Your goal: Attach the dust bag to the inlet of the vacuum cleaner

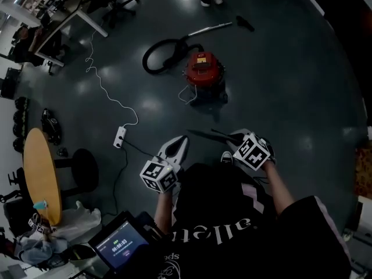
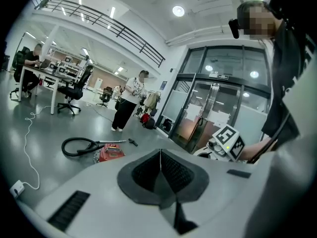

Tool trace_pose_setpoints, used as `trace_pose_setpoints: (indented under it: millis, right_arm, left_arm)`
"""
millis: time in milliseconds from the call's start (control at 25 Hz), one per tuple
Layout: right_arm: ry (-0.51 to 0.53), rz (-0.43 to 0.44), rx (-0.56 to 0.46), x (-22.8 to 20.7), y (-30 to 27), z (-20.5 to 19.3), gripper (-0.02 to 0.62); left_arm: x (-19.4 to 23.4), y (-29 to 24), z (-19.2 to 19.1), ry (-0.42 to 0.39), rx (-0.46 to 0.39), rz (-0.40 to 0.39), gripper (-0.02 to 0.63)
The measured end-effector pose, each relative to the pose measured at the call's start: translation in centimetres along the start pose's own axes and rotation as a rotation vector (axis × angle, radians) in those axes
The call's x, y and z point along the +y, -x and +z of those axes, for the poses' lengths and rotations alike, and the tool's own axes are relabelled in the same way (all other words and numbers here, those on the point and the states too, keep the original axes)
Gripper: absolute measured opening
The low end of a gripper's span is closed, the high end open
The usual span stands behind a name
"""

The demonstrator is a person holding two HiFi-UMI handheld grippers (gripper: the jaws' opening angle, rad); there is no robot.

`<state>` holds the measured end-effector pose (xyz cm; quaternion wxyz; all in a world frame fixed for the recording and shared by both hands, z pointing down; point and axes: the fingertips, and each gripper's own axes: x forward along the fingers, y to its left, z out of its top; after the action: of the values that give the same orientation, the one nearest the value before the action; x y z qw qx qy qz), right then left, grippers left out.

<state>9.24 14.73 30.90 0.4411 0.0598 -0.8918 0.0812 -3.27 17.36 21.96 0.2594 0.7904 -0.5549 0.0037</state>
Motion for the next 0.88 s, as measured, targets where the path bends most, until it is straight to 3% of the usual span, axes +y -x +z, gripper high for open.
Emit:
trace_pose_setpoints:
  millis: [400,640,880]
  right_arm:
    - [-0.045,0.034,0.055,-6.9,-7.3,1.3,0.04]
    - [-0.163,-0.049,0.06,-11.6,-11.9,3.4,0.04]
    - [-0.262,-0.093,0.085,-15.6,-16.4,4.6,0.04]
  left_arm:
    - [9.9,-9.3,2.2,-0.062,0.132,0.014,0.008]
    - [17.0,-17.3,5.0,-0.081,0.183,-0.136,0.008]
    - [24.0,-25.8,4.7,-0.131,0.325,-0.281,0.009]
